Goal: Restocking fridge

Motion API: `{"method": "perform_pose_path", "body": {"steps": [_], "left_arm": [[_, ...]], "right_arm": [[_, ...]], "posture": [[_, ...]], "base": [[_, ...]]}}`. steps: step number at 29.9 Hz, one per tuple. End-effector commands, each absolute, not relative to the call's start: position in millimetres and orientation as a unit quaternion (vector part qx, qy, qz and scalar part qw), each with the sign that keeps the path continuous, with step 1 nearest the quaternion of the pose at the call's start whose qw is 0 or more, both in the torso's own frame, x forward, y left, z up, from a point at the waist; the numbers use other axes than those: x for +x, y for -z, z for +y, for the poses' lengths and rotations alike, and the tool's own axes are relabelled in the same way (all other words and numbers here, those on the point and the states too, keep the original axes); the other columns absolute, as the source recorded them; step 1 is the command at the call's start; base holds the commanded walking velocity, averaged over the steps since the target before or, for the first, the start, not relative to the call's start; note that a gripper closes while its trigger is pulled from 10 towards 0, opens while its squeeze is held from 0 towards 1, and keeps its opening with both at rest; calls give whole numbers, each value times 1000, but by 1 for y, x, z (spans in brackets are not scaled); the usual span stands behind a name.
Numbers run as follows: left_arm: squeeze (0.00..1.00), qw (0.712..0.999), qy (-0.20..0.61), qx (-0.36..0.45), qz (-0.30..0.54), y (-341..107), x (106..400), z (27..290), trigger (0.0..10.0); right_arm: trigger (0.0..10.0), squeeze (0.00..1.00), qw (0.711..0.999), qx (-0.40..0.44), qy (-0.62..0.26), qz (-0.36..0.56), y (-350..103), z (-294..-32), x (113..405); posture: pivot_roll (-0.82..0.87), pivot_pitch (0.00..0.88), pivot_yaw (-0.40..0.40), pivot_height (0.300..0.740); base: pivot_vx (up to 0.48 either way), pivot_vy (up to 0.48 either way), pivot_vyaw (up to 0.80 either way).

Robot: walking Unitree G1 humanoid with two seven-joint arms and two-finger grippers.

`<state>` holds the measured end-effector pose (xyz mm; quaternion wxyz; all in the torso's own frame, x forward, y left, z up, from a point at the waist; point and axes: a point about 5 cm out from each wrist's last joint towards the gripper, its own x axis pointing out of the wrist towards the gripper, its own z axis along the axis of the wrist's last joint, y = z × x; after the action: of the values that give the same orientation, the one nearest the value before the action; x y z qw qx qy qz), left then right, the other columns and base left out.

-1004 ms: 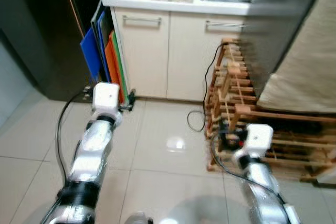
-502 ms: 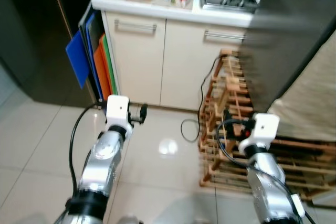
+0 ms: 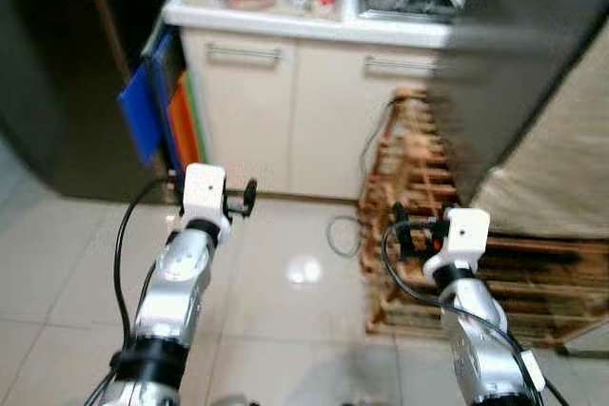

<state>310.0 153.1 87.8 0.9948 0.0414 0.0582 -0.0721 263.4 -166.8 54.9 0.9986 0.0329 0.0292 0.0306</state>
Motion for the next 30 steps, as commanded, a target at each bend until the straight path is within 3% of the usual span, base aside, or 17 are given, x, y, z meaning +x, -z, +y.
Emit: {"method": "perform_pose_path", "body": {"steps": [1,20,30], "left_arm": [[0,994,73,49,60,-87,312,152,10000],[0,991,99,73,47,-92,317,142,10000],[0,993,67,-12,97,-72,311,151,10000]], "right_arm": [[10000,0,998,34,-27,37,-53,-168,264],[10000,0,999,27,-26,34,-54,-168,266],[10000,0,999,38,-9,23,-55,-173,266]], "posture": [[123,28,-36,740],[73,23,-21,740],[65,13,-20,740]], "base": [[0,0,-769],[0,0,-757],[0,0,-750]]}}
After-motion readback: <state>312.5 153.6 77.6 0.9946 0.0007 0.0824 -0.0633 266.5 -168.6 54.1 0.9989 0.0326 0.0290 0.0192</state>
